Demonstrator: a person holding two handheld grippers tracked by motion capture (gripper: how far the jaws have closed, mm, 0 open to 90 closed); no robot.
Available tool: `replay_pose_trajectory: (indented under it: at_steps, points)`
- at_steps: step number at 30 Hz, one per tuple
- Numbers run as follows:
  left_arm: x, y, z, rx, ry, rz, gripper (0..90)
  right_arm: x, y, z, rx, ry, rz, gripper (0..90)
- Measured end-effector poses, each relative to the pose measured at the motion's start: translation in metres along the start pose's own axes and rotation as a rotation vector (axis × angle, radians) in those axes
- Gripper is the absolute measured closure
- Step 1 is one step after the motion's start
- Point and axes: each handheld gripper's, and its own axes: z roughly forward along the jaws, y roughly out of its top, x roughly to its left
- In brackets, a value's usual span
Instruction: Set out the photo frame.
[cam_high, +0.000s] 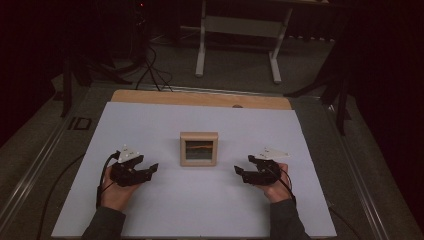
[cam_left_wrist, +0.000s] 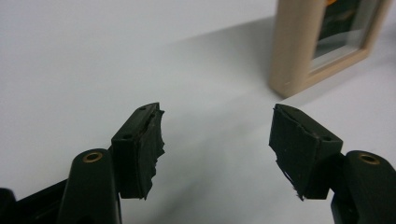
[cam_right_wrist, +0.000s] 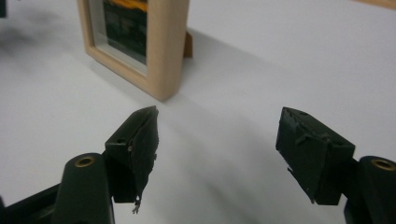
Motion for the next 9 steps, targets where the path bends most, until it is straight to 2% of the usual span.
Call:
replay_pose_trajectory:
  at_steps: [6,9]
  points:
    - [0.012,-0.008,0.0,0.016,0.061,-0.028,33.9,-0.009,-0.006,-0.001,-0.001,-0.022,0.036,29.1]
    - [0.019,-0.012,0.004,0.042,0.091,-0.04,32.9,-0.013,-0.009,-0.003,-0.003,-0.042,0.047,28.6]
